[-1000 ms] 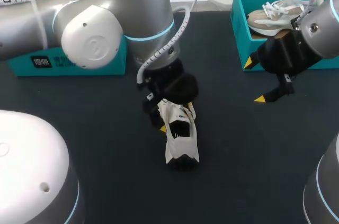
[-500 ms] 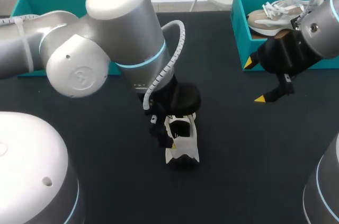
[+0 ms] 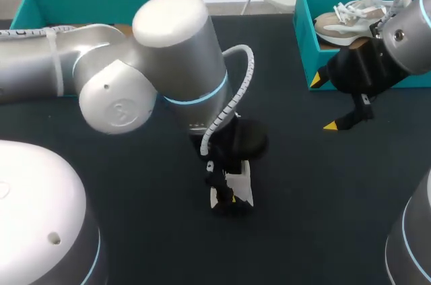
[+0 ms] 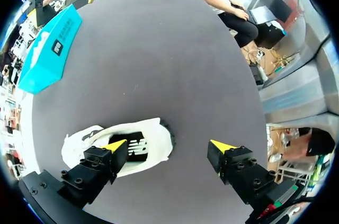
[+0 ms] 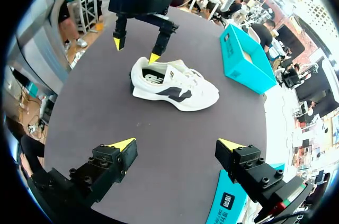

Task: Take the shoe out of the shoebox, open the shoe tongue, remove and reinsert the insole, then place the shoe into the shoebox

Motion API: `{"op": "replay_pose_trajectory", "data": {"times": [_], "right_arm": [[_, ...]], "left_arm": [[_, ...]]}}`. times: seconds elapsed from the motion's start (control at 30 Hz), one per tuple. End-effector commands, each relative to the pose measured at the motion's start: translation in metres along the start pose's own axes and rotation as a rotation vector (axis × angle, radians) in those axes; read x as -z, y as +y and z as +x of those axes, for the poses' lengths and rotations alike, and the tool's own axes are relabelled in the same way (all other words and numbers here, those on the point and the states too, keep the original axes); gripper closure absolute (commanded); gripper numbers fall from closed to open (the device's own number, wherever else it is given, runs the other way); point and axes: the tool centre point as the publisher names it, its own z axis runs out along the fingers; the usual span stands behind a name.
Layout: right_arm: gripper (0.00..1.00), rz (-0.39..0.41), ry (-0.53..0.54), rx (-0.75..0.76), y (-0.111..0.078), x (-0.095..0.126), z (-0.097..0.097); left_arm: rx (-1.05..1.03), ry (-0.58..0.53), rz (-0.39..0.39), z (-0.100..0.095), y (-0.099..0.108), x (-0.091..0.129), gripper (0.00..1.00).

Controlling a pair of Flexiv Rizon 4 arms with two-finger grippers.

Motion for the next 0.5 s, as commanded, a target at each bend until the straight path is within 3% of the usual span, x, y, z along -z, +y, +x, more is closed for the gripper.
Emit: {"op": "replay_pose_trajectory", "data": {"times": [0.03, 0.5], "right_arm": [[0.0, 0.003, -0.001, 0.0, 0.0, -0.001, 0.0], [0.0, 0.003, -0.001, 0.0, 0.0, -0.001, 0.0]], "left_arm": [[0.042, -0.03, -0.033, 0.006, -0.01, -0.012, 0.0], [0.135, -0.016, -0.076, 0.006, 0.011, -0.039, 0.0]]}}
